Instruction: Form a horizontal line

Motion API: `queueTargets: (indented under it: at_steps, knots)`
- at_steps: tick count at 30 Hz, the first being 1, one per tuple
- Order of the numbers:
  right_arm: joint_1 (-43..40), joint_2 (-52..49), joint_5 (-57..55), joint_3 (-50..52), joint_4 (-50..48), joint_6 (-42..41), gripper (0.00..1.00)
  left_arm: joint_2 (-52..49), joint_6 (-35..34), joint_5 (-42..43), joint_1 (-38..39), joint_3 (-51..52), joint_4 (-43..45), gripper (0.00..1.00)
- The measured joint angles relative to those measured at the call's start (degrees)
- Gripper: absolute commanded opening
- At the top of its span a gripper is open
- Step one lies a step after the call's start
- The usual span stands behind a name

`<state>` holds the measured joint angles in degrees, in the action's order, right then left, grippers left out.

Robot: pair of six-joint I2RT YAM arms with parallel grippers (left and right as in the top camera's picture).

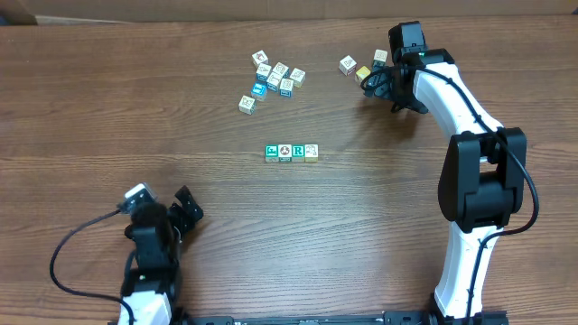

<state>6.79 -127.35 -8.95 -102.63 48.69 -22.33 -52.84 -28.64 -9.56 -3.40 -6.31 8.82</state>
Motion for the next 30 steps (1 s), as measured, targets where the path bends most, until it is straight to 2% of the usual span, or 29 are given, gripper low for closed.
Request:
queueTargets:
  at_steps: [4, 10, 23, 30]
  knots:
    - [0.0, 0.0, 0.0, 0.0, 0.0, 0.04, 1.0, 2.64, 0.57, 0.63, 0.04, 4.0, 3.91, 1.0]
    - [0.0, 0.0, -0.02, 0.0, 0.02, 0.02, 1.0, 6.82, 2.6, 1.16, 0.04, 5.6, 3.37, 0.99]
    - [0.0, 0.0, 0.0, 0.0, 0.0, 0.02, 1.0, 22.67, 5.4, 1.66, 0.04, 5.81, -11.96, 0.99]
    - [0.0, 0.0, 0.0, 0.0, -0.02, 0.02, 1.0, 32.76, 12.04, 2.51, 0.04, 5.81, -12.72, 1.0]
